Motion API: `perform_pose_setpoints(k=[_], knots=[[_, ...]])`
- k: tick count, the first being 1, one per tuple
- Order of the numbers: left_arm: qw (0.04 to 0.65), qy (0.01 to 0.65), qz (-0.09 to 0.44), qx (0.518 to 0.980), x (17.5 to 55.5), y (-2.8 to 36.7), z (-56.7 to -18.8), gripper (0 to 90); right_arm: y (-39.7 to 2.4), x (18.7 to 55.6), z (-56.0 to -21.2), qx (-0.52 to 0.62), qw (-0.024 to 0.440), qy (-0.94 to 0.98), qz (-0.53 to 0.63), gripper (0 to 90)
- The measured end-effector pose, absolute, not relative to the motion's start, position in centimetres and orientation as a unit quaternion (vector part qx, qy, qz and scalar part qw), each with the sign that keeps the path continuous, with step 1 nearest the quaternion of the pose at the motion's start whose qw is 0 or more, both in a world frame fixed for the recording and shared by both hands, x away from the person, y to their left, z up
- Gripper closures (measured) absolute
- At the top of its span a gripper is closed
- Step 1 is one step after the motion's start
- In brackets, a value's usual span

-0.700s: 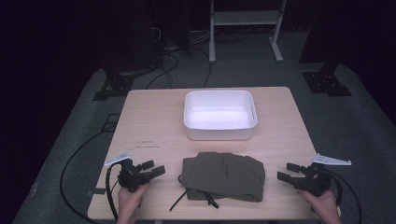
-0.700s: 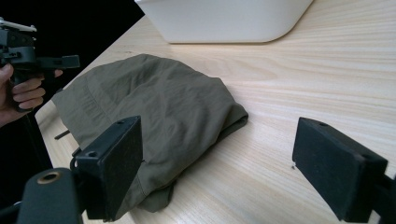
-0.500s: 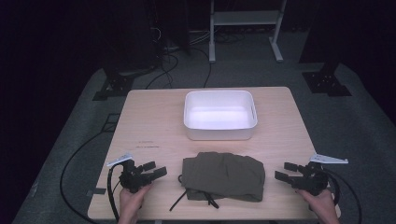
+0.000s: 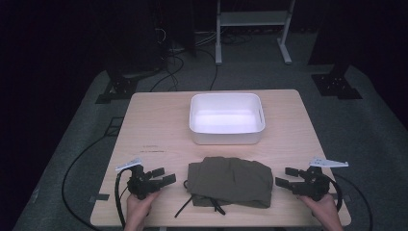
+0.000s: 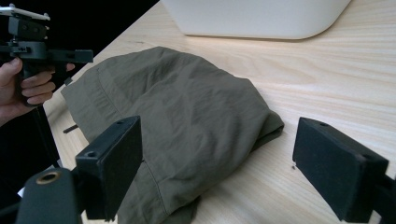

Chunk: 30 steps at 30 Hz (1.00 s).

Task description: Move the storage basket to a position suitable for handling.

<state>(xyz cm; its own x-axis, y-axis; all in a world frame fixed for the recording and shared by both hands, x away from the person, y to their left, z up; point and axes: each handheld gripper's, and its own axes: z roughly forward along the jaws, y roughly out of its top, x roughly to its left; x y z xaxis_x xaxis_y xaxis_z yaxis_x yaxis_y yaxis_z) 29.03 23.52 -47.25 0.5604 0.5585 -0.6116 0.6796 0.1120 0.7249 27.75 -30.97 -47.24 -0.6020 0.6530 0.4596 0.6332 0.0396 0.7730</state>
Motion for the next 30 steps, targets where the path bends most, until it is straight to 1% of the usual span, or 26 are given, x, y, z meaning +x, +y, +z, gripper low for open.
perform_pose_setpoints(k=[13, 21, 30], knots=[[0.568, 0.457, -0.076, 0.680, 29.6, 21.0, -47.6, 0.9, -29.2, 28.1, -47.6, 0.441, -0.005, 0.734, 0.516, 15.2], [0.543, 0.456, -0.088, 0.700, 30.1, 18.9, -48.1, 0.9, -28.0, 28.4, -48.0, 0.443, -0.015, 0.744, 0.500, 15.3], [0.512, 0.470, -0.093, 0.714, 30.6, 18.1, -48.9, 0.9, -27.2, 28.8, -48.9, 0.462, -0.017, 0.749, 0.475, 15.5]])
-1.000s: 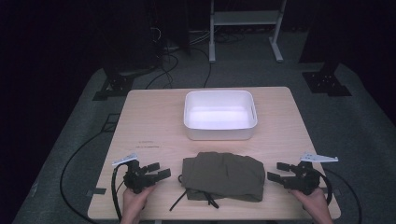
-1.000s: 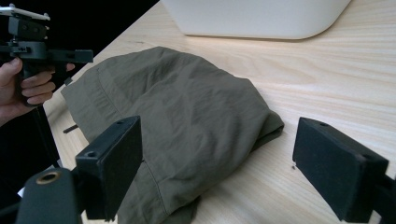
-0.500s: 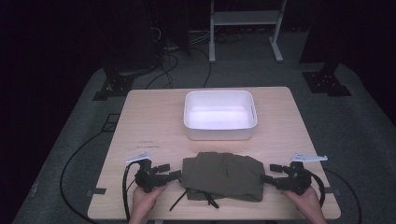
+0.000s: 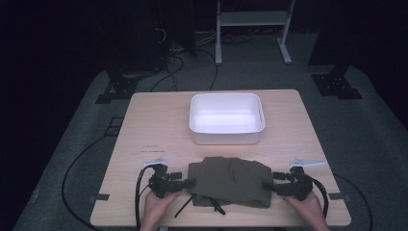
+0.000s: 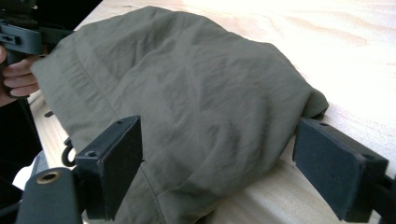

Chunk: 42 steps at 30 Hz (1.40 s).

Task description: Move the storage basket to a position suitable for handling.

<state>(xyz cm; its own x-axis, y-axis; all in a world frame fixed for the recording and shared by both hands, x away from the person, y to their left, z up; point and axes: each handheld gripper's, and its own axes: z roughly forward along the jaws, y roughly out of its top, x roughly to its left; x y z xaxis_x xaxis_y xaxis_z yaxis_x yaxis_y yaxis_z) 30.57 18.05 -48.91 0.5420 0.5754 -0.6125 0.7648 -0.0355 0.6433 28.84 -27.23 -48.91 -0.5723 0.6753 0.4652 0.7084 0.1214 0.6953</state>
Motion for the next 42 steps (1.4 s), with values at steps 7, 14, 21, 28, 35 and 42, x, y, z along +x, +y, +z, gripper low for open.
perform_pose_setpoints(k=[7, 14, 21, 28, 35, 42], knots=[[0.497, 0.471, -0.102, 0.722, 31.1, 17.0, -49.2, 1.1, -26.6, 29.2, -49.6, -0.470, 0.022, -0.755, -0.457, 17.7], [0.491, 0.476, -0.121, 0.719, 31.5, 16.2, -49.7, 2.9, -25.7, 29.4, -49.8, -0.466, 0.019, -0.762, -0.449, 20.9], [0.476, 0.482, -0.140, 0.722, 31.8, 15.8, -49.5, 6.4, -24.5, 29.5, -49.6, -0.456, -0.008, -0.781, -0.427, 27.8], [0.451, 0.475, -0.125, 0.746, 31.8, 14.0, -49.2, 17.3, -23.6, 29.2, -49.5, -0.440, -0.025, -0.797, -0.414, 43.7], [0.454, 0.460, -0.139, 0.750, 32.4, 13.8, -49.3, 31.9, -22.6, 29.4, -49.7, -0.418, -0.013, -0.808, -0.414, 68.1], [0.473, 0.436, -0.154, 0.750, 32.3, 13.6, -49.4, 49.1, -22.3, 29.4, -49.7, -0.410, -0.003, -0.811, -0.418, 72.5]])
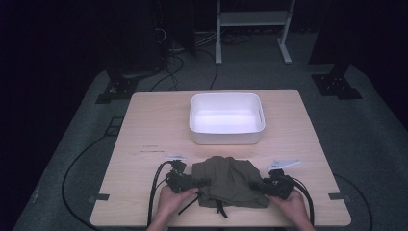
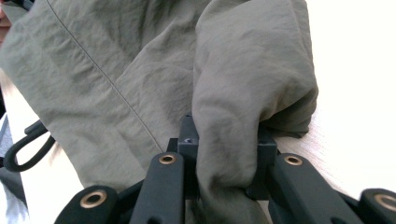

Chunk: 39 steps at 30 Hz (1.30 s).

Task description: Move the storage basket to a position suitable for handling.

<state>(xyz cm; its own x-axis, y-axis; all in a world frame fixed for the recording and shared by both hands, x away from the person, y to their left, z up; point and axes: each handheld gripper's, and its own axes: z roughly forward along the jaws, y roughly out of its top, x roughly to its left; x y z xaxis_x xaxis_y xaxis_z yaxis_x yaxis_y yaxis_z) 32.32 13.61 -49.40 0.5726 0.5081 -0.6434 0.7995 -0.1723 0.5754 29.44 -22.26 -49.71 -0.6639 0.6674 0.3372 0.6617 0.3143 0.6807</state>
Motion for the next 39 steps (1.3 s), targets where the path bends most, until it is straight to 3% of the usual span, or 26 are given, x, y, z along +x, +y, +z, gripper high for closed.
perform_pose_setpoints(k=[11, 26, 39], knots=[[0.506, 0.418, -0.169, 0.735, 32.2, 14.2, -48.9, 60.3, -23.4, 29.0, -49.1, 0.414, -0.017, 0.781, 0.467, 73.9], [0.556, 0.395, -0.167, 0.712, 31.6, 15.8, -45.6, 61.9, -24.4, 28.6, -46.4, 0.404, -0.029, 0.745, 0.530, 74.0], [0.563, 0.387, -0.161, 0.712, 32.4, 15.6, -43.5, 61.8, -25.1, 28.9, -44.6, 0.399, -0.028, 0.732, 0.552, 74.0]])
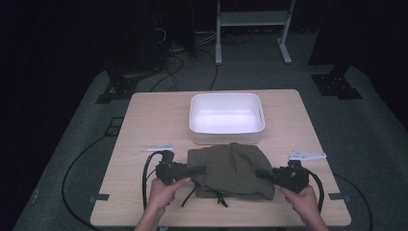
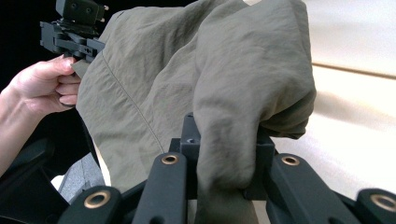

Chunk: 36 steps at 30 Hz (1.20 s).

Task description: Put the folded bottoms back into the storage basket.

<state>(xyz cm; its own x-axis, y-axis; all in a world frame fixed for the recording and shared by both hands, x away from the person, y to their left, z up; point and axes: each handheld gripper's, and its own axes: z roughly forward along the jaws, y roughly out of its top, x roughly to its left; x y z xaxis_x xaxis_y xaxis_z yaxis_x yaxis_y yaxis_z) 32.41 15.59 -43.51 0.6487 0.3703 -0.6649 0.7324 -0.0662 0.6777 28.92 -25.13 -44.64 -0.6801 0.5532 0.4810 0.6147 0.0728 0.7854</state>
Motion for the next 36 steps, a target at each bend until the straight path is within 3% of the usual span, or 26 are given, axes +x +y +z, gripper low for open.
perform_pose_setpoints(k=[36], knots=[[0.580, 0.413, -0.129, 0.691, 41.9, 16.2, -35.4, 61.8, -24.0, 37.8, -36.2, -0.399, -0.011, -0.721, -0.566, 73.8]])
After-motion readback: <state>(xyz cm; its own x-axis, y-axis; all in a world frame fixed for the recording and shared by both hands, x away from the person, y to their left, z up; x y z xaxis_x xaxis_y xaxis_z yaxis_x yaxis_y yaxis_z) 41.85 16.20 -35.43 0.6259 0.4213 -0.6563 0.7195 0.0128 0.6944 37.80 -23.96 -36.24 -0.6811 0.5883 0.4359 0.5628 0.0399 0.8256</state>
